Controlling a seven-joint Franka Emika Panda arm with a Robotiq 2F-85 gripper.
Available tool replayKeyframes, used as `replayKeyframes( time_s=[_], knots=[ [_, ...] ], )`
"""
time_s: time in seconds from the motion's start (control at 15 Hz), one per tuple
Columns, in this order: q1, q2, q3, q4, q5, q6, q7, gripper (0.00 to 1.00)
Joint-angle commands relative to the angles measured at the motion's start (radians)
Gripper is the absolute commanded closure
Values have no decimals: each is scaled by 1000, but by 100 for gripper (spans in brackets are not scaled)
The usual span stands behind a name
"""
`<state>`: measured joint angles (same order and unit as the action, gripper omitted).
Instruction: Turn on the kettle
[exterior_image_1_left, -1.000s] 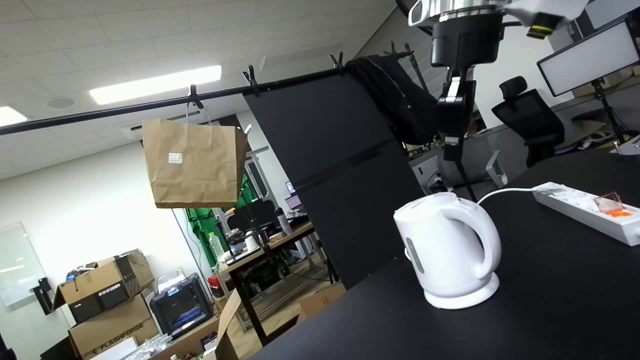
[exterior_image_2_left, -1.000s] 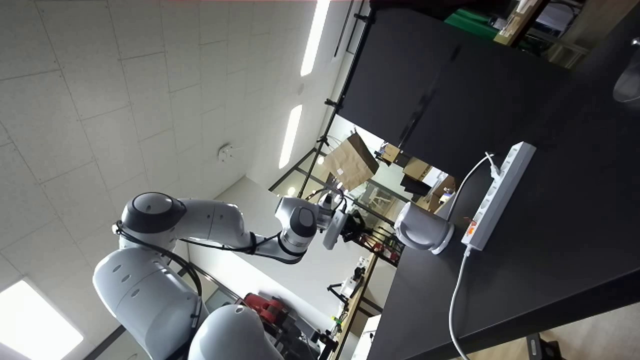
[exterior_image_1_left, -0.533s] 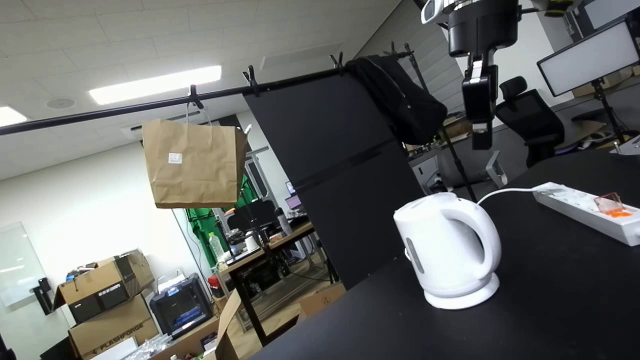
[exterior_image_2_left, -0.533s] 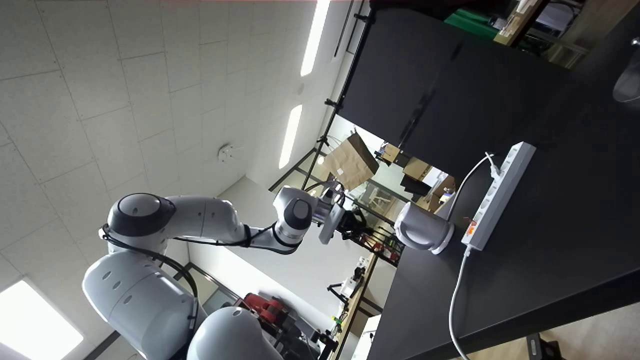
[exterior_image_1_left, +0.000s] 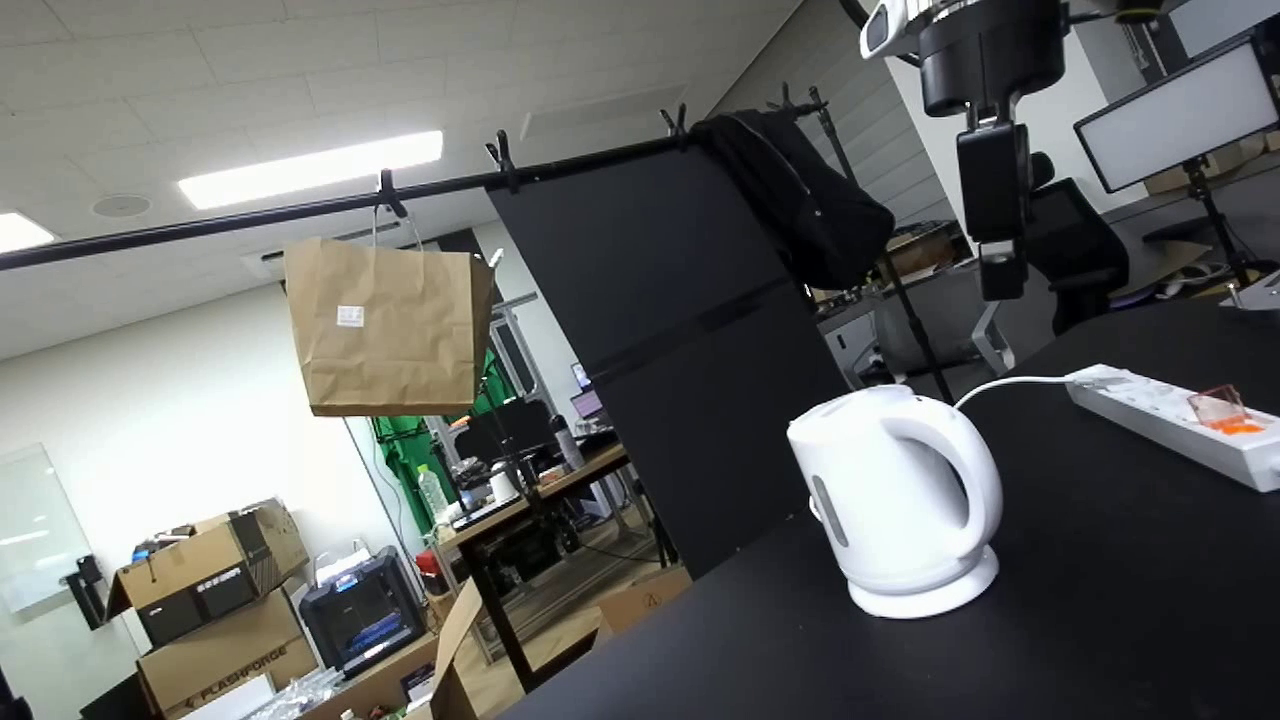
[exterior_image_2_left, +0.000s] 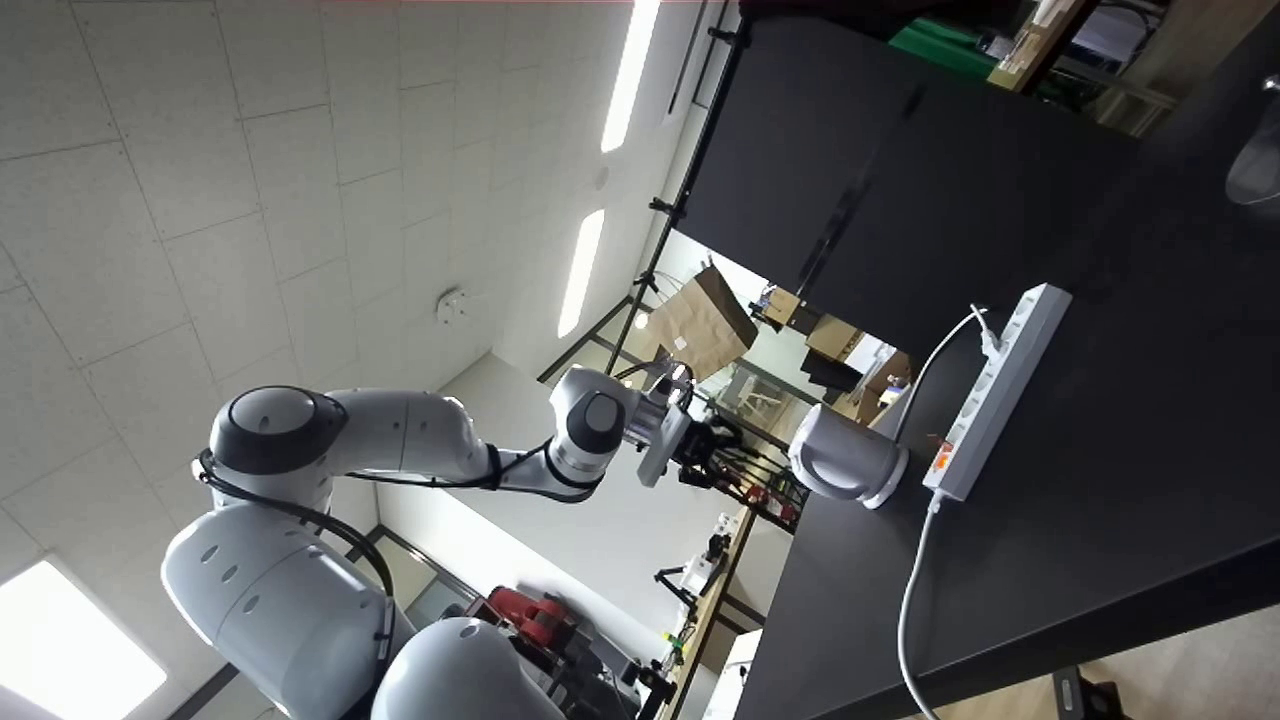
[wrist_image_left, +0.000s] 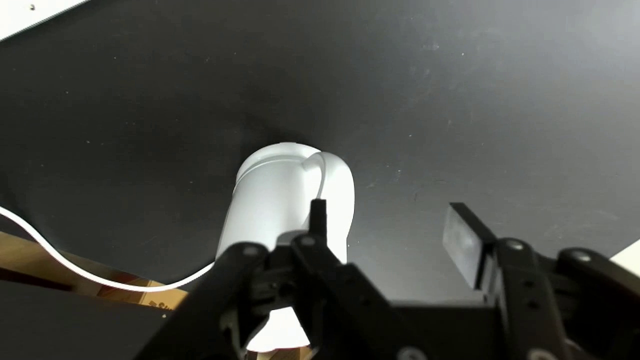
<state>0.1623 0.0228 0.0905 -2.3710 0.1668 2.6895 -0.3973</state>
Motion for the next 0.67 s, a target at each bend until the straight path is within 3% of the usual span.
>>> replayKeyframes(
  time_s=[0.0, 0.13, 0.27, 0.6],
  knots=[
    [-21, -22, 14, 5, -10, -43, 2, 7],
    [-23, -23, 15, 5, -11, -51, 2, 0],
    [-21, -2, 19, 1, -4, -20, 3, 4],
    [-21, -2, 20, 1, -8, -21, 3, 0]
  ],
)
